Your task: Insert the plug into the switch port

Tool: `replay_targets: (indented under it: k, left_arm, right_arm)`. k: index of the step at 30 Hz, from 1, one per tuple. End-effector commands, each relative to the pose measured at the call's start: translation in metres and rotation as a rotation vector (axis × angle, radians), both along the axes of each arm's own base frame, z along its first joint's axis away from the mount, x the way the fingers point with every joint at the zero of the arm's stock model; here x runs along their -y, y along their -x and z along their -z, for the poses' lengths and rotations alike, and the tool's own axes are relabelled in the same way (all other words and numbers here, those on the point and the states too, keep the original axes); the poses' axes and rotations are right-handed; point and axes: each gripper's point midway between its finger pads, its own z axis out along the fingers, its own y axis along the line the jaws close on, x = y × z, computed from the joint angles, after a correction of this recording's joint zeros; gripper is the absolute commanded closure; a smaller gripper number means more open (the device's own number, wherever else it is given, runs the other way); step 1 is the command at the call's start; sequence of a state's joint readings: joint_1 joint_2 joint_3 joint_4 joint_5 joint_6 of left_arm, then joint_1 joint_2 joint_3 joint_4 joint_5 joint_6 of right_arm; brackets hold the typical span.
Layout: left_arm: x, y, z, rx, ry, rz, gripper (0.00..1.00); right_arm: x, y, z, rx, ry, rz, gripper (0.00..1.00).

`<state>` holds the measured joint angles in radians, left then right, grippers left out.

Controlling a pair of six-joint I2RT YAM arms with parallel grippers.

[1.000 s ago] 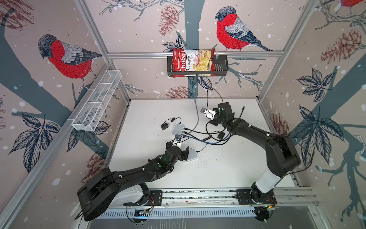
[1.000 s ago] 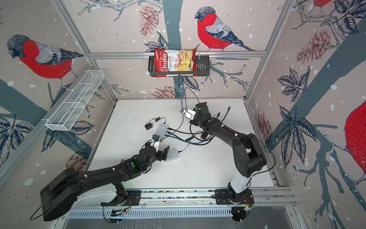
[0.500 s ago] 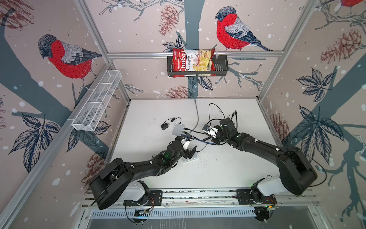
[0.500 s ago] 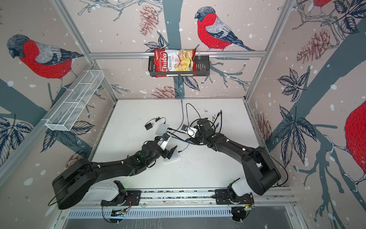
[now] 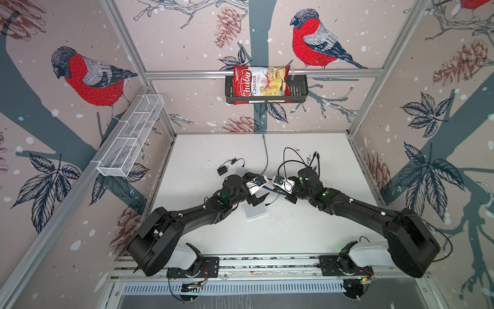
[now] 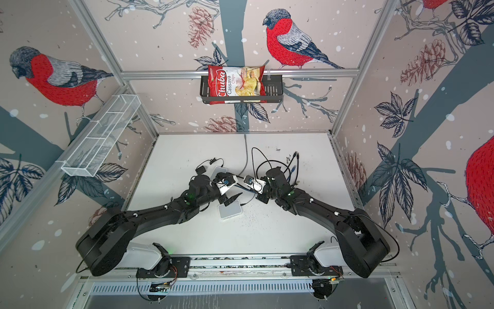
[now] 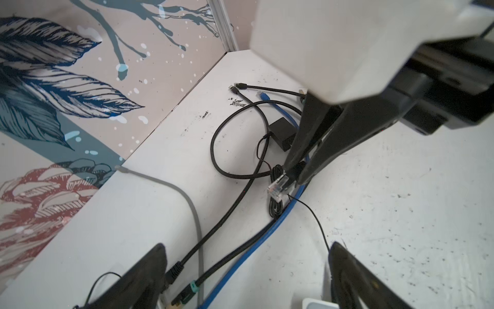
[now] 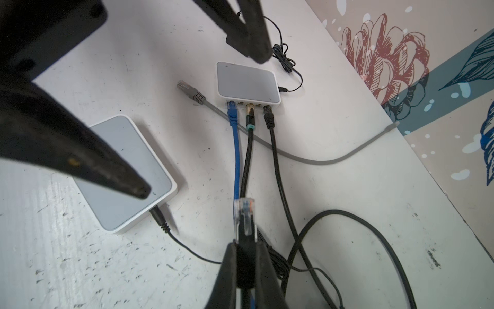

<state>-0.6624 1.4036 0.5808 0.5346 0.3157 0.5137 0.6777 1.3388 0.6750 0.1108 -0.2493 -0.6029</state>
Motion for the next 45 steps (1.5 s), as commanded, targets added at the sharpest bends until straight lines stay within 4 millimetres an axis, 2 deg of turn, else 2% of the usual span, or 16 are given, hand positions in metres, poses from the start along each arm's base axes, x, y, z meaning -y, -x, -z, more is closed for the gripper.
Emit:
replay_targets:
  k: [1,5,10,14,23,25,29,39,41,45]
  left_arm:
    - [0.005,0.019,0.018,0.033,-0.096,0.166,0.08]
    - [0.012,0.031,0.027,0.009,-0.099,0.278,0.11]
    - [0.018,0.033,0.020,0.020,-0.027,0.319,0.15]
    - [0.021,0.029,0.013,0.026,0.022,0.322,0.32]
    - [0.023,0.015,0.002,0.045,0.070,0.330,0.35]
    - [0.023,0.014,0.001,0.041,0.081,0.342,0.39]
    - [0.028,0.015,0.005,0.000,0.088,0.381,0.45]
    - [0.033,0.023,0.006,-0.035,0.132,0.439,0.52]
    - [0.034,0.024,0.006,-0.040,0.133,0.446,0.57]
    - [0.034,0.020,0.008,-0.040,0.124,0.438,0.62]
  right_arm:
    - [-0.005,0.002,-0.007,0.026,-0.032,-0.014,0.98]
    - [-0.007,0.005,-0.007,0.039,-0.032,-0.029,0.98]
    - [-0.010,0.009,-0.010,0.049,-0.041,-0.055,0.98]
    - [-0.011,0.011,-0.011,0.050,-0.039,-0.068,0.98]
    - [-0.016,0.016,-0.008,0.042,-0.037,-0.087,0.98]
    - [-0.017,0.017,-0.008,0.041,-0.037,-0.091,0.97]
    - [-0.017,0.017,-0.008,0.041,-0.035,-0.092,0.97]
    - [-0.018,0.018,-0.009,0.051,-0.031,-0.093,0.97]
    - [-0.019,0.018,-0.009,0.051,-0.029,-0.092,0.97]
    - [-0.019,0.019,-0.009,0.053,-0.029,-0.094,0.97]
